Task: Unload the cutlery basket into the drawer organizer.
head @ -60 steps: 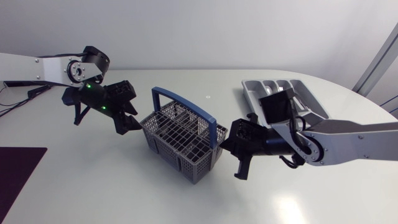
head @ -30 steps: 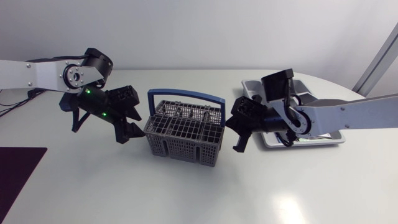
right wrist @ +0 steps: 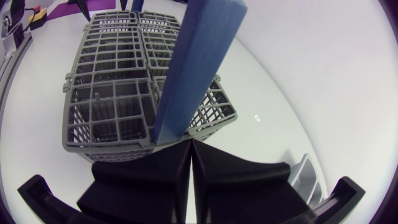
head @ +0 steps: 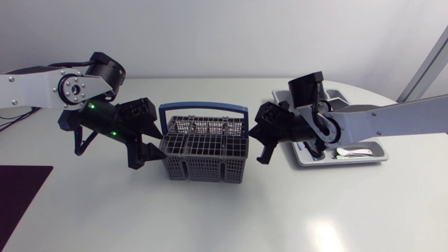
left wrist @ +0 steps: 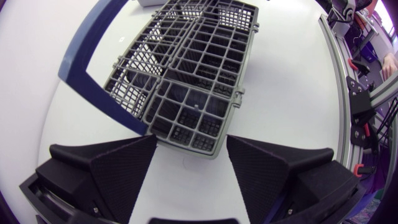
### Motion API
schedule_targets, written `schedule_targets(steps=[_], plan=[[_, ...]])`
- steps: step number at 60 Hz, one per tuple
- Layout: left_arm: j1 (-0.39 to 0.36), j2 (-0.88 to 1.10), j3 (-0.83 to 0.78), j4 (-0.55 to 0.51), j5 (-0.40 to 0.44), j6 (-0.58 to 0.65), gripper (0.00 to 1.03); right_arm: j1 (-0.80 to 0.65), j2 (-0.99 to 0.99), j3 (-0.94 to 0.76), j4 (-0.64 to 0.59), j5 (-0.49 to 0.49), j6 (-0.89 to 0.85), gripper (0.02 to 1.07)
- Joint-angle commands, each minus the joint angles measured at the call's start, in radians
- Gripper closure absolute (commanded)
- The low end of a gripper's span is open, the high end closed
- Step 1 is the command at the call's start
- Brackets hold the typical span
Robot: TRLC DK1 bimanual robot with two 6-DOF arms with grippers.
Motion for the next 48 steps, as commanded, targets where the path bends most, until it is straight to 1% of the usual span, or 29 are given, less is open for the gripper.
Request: schedule_targets(steps=[1,7,18,23,29,33,41,48], plan=[[-0.003,-0.018,-0.027,0.002,0.017,-0.001,0.21,0.014,0.018,0.023,0.02,-0.006,0.026,1.02],[0.0,-0.018,-0.027,0.002,0.017,-0.001,0.21,0.017,0.029,0.032,0.041,0.005,0.035,1.02],[-0.004,-0.048,-0.049,-0.001,0.021,-0.003,0.21,0.014,0.03,0.044,0.04,0.017,0.038,1.02],[0.023,-0.086,-0.039,-0.001,0.021,-0.005,0.21,0.006,-0.002,0.015,0.038,0.017,0.032,1.02],[0.068,-0.121,-0.026,-0.036,0.028,0.015,0.21,0.0,-0.053,-0.028,0.035,0.017,0.025,1.02],[0.095,-0.121,-0.027,-0.041,0.028,0.032,0.21,-0.006,-0.071,-0.044,0.034,0.017,0.02,1.02],[0.129,-0.064,-0.029,-0.033,0.028,0.057,0.21,-0.018,-0.08,-0.066,0.04,0.016,0.017,1.02],[0.132,0.011,-0.023,-0.016,0.028,0.063,0.21,-0.02,-0.077,-0.075,0.044,0.013,0.02,1.02]])
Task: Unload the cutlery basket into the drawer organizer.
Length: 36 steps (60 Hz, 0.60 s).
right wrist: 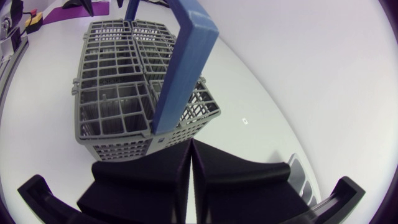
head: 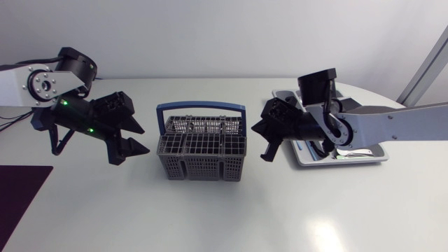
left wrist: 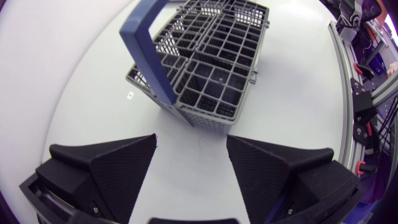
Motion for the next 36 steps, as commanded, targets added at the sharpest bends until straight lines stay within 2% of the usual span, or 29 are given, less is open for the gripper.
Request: schedule_targets(steps=[1,12,36], plan=[[0.005,0.071,0.002,0.008,0.012,0.031,0.21,-0.005,-0.006,-0.031,0.01,0.0,0.012,1.02],[-0.012,0.136,0.029,0.023,0.033,0.023,0.21,0.017,-0.001,-0.037,0.012,0.005,0.023,1.02],[-0.084,0.15,0.037,0.042,0.043,-0.014,0.21,0.037,0.027,-0.009,0.014,0.01,0.035,1.02]])
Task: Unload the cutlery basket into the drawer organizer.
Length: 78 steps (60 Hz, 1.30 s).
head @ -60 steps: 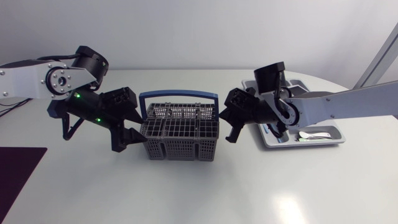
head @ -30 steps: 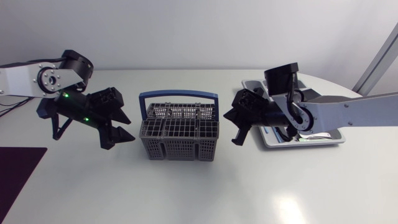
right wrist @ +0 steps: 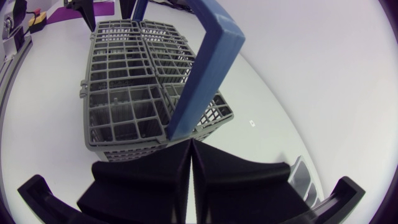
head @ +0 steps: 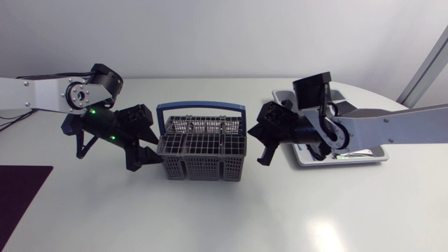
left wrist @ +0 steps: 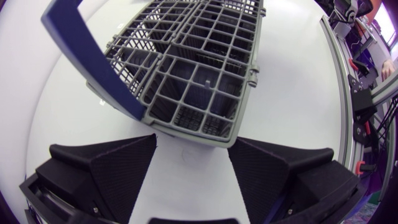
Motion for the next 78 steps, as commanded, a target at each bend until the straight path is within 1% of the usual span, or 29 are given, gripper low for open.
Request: schedule_targets(steps=[1,18,31,38,43,48,54,56,60,62,66,71,78], plan=[[-0.023,0.02,0.023,0.0,0.016,-0.013,0.21,0.007,0.02,-0.002,0.01,0.009,0.024,1.02],[-0.055,0.031,0.036,0.002,0.017,-0.027,0.21,0.0,-0.001,-0.023,0.013,0.009,0.021,1.02],[-0.043,0.035,0.03,0.01,0.016,-0.027,0.2,0.0,0.026,0.0,0.022,0.024,0.022,1.02],[-0.001,0.021,0.027,0.01,0.017,-0.021,0.2,-0.014,0.029,0.0,0.033,0.037,0.021,1.02],[0.043,0.0,0.02,0.008,0.02,-0.015,0.2,-0.037,-0.003,-0.017,0.033,0.037,0.019,1.02],[0.091,-0.029,0.011,0.008,0.043,-0.01,0.2,-0.062,-0.052,-0.042,0.033,0.044,0.021,1.02],[0.138,-0.06,0.005,0.008,0.077,-0.029,0.12,-0.089,-0.099,-0.06,0.034,0.058,0.048,1.01],[0.146,-0.069,-0.004,0.008,0.088,-0.03,0.12,-0.1,-0.116,-0.069,0.034,0.058,0.056,0.99],[0.163,-0.089,-0.026,0.013,0.108,-0.038,0.11,-0.109,-0.155,-0.105,0.047,0.061,0.065,0.9],[0.166,-0.097,-0.032,0.016,0.117,-0.047,0.11,-0.112,-0.17,-0.123,0.066,0.066,0.076,0.87],[0.172,-0.117,-0.052,0.034,0.123,-0.073,0.07,-0.112,-0.201,-0.152,0.088,0.083,0.093,0.87],[0.173,-0.144,-0.082,0.063,0.128,-0.096,0.06,-0.115,-0.23,-0.178,0.088,0.089,0.103,0.85],[0.166,-0.137,-0.107,0.102,0.126,-0.104,0.06,-0.088,-0.233,-0.204,0.079,0.09,0.111,0.86]])
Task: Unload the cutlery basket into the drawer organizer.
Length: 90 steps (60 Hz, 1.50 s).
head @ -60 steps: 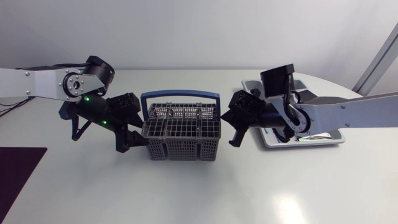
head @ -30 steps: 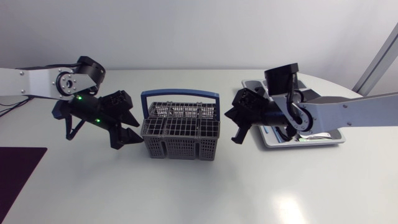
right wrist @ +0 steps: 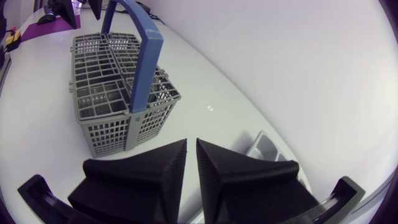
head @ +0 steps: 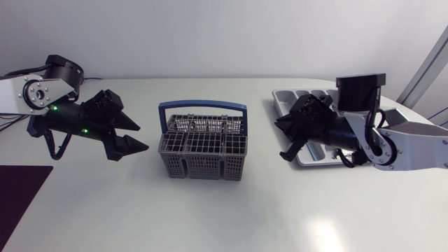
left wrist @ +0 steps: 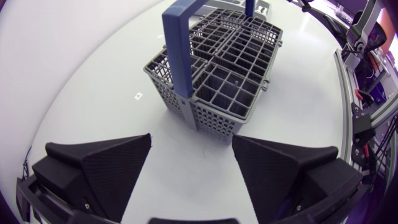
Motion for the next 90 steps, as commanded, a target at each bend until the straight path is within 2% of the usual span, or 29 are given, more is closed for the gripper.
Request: schedule_targets(steps=[1,8,13,17,57,75,82,87,90], plan=[[0.0,-0.001,-0.04,0.028,0.014,-0.025,0.06,0.033,-0.004,-0.043,0.002,0.015,0.034,0.86],[-0.015,0.034,-0.043,0.035,0.014,-0.028,0.06,0.116,0.012,-0.051,0.011,0.058,0.052,0.94],[-0.039,0.041,-0.051,0.045,0.011,-0.039,0.07,0.166,0.037,-0.045,0.012,0.072,0.064,0.95],[-0.057,0.043,-0.054,0.053,0.006,-0.047,0.08,0.2,0.068,-0.028,0.012,0.089,0.067,1.0],[-0.17,0.072,-0.046,0.087,-0.026,-0.105,0.08,0.214,0.183,0.067,0.034,0.133,0.054,1.01],[-0.167,0.038,-0.063,0.087,-0.026,-0.111,0.07,0.188,0.1,0.003,0.034,0.144,0.037,1.01],[-0.129,-0.017,-0.084,0.087,-0.024,-0.108,0.07,0.157,0.008,-0.054,0.034,0.159,0.032,0.87],[-0.101,-0.061,-0.1,0.085,-0.023,-0.114,0.07,0.125,-0.06,-0.086,0.028,0.168,0.029,0.82],[-0.081,-0.095,-0.112,0.085,-0.021,-0.125,0.07,0.102,-0.1,-0.102,0.023,0.172,0.031,0.72]])
